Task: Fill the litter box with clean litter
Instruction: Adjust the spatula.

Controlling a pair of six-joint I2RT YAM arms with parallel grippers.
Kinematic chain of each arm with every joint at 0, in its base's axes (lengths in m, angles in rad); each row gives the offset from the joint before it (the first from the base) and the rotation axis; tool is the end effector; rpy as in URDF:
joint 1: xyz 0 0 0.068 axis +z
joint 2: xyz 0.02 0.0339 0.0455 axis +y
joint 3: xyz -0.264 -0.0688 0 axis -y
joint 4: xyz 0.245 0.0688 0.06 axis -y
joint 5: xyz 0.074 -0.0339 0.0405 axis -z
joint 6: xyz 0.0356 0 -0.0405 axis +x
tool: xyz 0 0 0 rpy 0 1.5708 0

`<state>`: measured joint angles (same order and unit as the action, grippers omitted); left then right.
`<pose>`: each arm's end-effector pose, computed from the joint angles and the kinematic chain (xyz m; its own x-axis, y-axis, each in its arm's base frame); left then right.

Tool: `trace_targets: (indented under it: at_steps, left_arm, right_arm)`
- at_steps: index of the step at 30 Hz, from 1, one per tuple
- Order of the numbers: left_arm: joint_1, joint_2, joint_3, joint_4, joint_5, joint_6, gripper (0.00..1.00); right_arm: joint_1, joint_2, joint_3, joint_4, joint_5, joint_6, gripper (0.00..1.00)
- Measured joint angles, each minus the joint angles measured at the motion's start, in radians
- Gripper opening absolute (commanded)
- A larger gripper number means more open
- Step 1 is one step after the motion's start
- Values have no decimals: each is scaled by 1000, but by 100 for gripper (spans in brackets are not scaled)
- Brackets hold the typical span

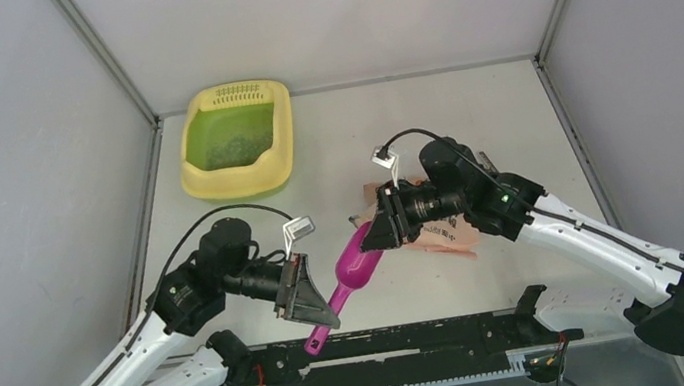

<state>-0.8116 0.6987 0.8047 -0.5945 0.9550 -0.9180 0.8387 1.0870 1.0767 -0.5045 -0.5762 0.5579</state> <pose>0.0744 -0.1206 0.3245 -0.9232 0.3063 -0.2320 0.2993 0.1943 -0.9342 0.1415 0.1864 0.3535 -0.7772 -0.2007 -0.5964 -0.6238 0.3702 0.6884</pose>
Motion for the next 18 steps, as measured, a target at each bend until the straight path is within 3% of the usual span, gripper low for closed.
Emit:
trace_targets:
  at_steps: [3, 5, 7, 10, 18]
  left_arm:
    - [-6, 2, 1, 6, 9, 2, 4]
    - [-7, 2, 1, 6, 6, 3, 9]
    - [-7, 4, 2, 20, 0, 1, 23]
    - [-7, 11, 2, 52, -18, -4, 34]
    - [-6, 19, 1, 151, -87, -98, 38]
  right_arm:
    - [-7, 0, 0, 6, -15, 17, 1]
    - [-12, -5, 0, 15, -20, 24, 0]
    - [-19, -18, -3, 16, -19, 28, 0]
    - [-39, -55, -23, 26, -9, 42, 0]
    - [-93, -195, -102, 68, 32, 122, 0]
